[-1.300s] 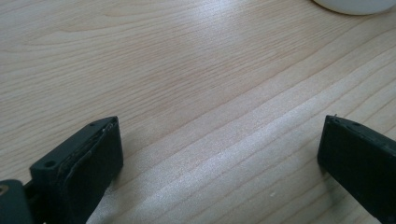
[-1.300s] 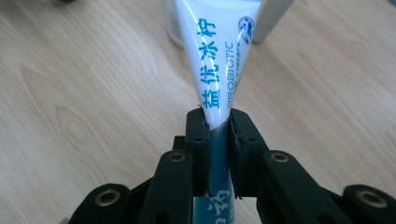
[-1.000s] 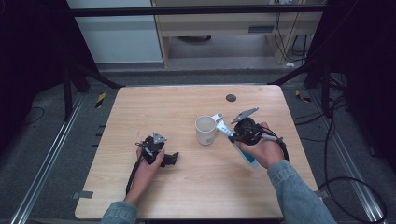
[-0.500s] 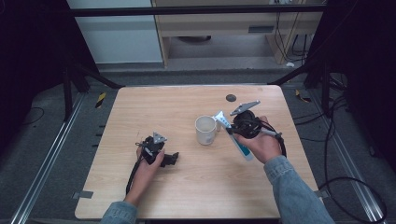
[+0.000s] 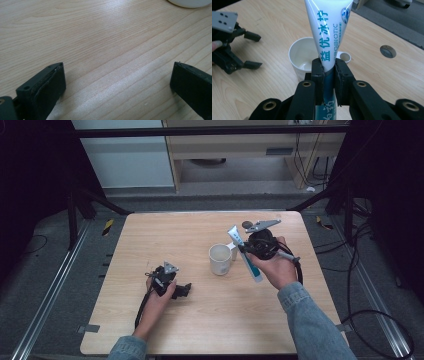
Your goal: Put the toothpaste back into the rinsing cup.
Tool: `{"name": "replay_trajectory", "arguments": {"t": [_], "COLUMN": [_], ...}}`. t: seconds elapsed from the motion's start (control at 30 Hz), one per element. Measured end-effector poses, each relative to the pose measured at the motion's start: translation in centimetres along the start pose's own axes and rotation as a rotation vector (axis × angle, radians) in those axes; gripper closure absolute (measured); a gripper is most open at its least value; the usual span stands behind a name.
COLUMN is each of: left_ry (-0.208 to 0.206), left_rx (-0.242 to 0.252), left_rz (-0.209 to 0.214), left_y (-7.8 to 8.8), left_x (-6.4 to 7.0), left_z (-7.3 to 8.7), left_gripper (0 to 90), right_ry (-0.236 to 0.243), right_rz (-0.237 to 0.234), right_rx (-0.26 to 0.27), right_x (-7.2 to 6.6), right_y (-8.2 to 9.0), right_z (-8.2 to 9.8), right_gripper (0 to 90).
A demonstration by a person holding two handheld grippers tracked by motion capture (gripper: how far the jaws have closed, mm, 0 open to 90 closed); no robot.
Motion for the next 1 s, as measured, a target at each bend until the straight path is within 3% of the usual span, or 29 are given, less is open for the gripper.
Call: {"name": "replay_trajectory", "arguments": {"t": [0.53,1.0], "left_ry": [-0.001,0.001], "left_rx": [-0.001,0.005], "left_rz": [-0.001,-0.001], "left_y": [0.0,0.0], "left_x": [0.0,0.0], "left_z": [0.0,0.0], "left_gripper": [0.0,0.0], "right_ry": [-0.024,-0.008], "right_rz": [0.063,0.129], "right_rx": [0.089,0.127], "right_x": [-0.1,-0.4], "right_y": [0.5,0.7], "right_z": [-2.2,-3.5], "right_gripper": [79.4,79.3]}}
Point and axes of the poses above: each handheld gripper's, and its own axes: y roughly backward along the jaws, z roughly out of its underside, x roughly to its right, the point moved 4 cm from there along -y, roughly forward along the jaws, and after that the axes turned 1 degree about x, right-handed, at the moved point
